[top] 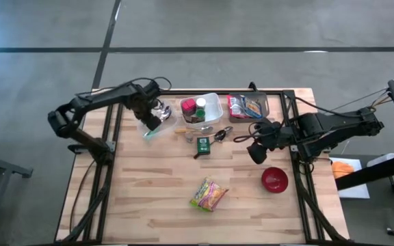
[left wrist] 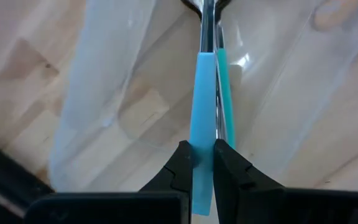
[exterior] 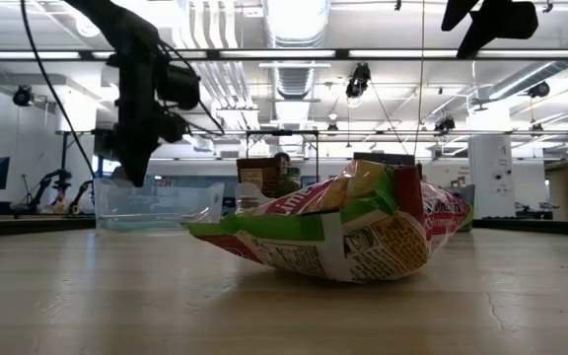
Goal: Pick & Place Food Item
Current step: Put the blue spoon into the transparent bin
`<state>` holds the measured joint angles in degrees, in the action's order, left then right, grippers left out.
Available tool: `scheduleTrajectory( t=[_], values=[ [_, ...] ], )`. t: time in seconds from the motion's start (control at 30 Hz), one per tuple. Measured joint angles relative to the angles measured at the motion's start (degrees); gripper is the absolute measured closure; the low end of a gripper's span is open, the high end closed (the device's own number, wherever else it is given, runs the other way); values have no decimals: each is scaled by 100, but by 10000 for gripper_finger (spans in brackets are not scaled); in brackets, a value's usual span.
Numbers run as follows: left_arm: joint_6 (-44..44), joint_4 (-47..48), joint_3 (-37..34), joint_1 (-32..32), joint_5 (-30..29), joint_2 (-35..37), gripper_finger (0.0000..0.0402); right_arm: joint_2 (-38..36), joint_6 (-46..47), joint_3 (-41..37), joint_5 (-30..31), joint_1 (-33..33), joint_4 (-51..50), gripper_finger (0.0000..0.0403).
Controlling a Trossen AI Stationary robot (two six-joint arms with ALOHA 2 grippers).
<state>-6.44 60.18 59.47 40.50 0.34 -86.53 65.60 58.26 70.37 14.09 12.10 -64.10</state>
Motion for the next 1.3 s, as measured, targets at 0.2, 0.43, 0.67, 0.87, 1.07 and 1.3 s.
scheduleTrajectory(
  t=[0.2, 0.43, 0.67, 0.87, 1.07, 1.3],
  values=[
    [25, -500, -211, -89, 166, -301, 377, 4, 57, -2, 2, 0, 2, 158],
    [68, -833, -291, -76, 273, -601, 377, 9, 179, -10, 96, 0, 3, 158],
    [31, -823, -260, -65, 290, -1019, 377, 9, 181, -11, 109, 0, 4, 158],
    [-45, -860, -269, -65, 306, -1020, 377, 9, 242, -11, 109, 0, 5, 158],
    [-88, -867, -276, -65, 291, -1016, 377, 9, 279, -11, 107, 0, 4, 158],
    [-107, -888, -295, -67, 277, -1040, 317, 9, 324, -20, 107, 2, 4, 158]
  ],
)
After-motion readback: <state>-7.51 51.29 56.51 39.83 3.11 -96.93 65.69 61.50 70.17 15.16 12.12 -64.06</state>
